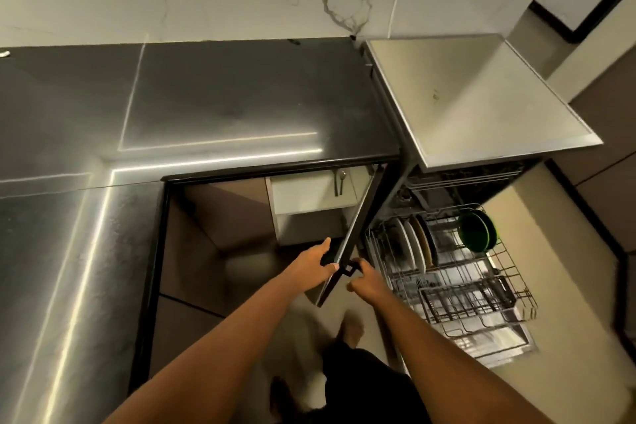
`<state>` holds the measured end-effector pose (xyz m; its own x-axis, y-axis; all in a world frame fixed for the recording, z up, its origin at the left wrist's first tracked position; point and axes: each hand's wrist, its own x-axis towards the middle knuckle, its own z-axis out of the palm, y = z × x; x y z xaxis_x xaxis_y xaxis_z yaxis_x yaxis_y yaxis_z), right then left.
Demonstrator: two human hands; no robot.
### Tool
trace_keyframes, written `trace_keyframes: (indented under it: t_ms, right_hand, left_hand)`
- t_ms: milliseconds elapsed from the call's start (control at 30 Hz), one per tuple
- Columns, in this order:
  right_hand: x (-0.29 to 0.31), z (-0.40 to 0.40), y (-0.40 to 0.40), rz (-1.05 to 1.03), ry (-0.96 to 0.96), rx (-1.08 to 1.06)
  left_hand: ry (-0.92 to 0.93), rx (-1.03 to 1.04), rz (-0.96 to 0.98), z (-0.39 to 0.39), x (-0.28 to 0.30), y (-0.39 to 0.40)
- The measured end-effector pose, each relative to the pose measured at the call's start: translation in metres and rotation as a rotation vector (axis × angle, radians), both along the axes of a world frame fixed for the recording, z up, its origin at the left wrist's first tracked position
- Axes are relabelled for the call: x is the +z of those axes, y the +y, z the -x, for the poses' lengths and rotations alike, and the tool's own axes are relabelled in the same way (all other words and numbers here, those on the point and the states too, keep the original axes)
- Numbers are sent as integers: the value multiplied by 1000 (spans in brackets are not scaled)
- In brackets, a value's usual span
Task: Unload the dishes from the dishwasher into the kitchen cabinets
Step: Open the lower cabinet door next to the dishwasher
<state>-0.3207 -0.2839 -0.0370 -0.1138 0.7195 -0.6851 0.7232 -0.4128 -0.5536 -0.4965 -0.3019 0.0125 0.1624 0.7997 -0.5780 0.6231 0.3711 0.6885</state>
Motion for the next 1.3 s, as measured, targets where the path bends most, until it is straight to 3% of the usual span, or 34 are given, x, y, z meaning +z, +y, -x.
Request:
trace_keyframes:
  t_ms: [267,467,767,1067,1300]
  right_hand:
    - [7,-78,-17,-81,44,-68]
    - [4,-125,6,-123,-36,33]
    - [-19,-206,37,-109,12,67]
    - [-23,-235,65,-2,125,106]
    - [-10,-244,55,-35,158,22]
  left_hand:
    - [-77,-53,42,-95,-5,-3]
    - [-33,44,44,-143,-8,21]
    - [45,117,24,-244,-16,40]
    - [45,218,79,-272,-27,45]
    - [44,149,28,-274,-15,37]
